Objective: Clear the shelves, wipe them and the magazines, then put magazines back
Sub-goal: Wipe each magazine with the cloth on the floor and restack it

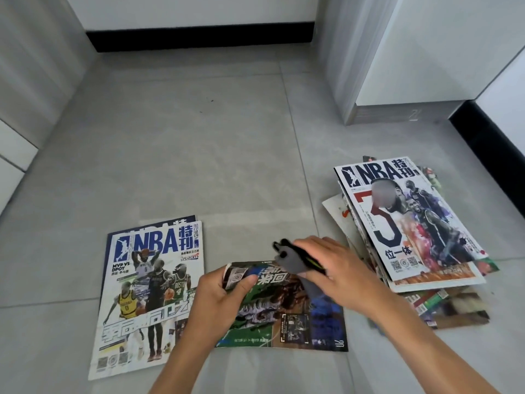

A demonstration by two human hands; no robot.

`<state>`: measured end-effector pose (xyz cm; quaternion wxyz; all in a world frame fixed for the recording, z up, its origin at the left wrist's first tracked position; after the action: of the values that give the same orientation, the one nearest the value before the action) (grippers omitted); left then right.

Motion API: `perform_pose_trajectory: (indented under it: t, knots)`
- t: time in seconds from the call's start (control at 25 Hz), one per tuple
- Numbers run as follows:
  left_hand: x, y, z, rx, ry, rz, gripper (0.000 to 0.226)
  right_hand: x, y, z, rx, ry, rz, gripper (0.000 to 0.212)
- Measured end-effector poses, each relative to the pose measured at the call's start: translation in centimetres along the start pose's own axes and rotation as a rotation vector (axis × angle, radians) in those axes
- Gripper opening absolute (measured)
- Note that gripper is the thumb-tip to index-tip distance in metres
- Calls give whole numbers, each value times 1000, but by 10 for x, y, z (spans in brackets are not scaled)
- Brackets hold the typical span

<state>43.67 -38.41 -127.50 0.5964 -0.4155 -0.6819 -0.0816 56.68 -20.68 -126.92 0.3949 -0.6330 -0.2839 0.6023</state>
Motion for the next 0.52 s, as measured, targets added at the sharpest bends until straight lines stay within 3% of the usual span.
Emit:
perform_pose_trajectory:
  t: [0.16,0.32,0.4,0.52]
  knots:
    - [16,7,2,-32,171,135,41,-54,6,22,170,-129,-15,50]
    - [23,-21,6,-44,88,-15,11,10,-3,-9,140,18,14,52]
    - [24,-35,7,-24,44,-62,14,50,-11,-38,76,174,52,49]
    - [27,-40,10,-39,29,-43,13,43,-8,-37,59,144,30,51]
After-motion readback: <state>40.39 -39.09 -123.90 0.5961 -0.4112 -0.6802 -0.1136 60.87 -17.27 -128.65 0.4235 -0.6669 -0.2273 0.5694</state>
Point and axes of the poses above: each hand's wrist, its own z-axis towards the middle knuckle, its own y-axis out of the palm, x = y × z, the point moved 4 cm from there along z, towards the middle knuckle, and after that the axes turned 8 degrees about -y, right-handed, at the moved point
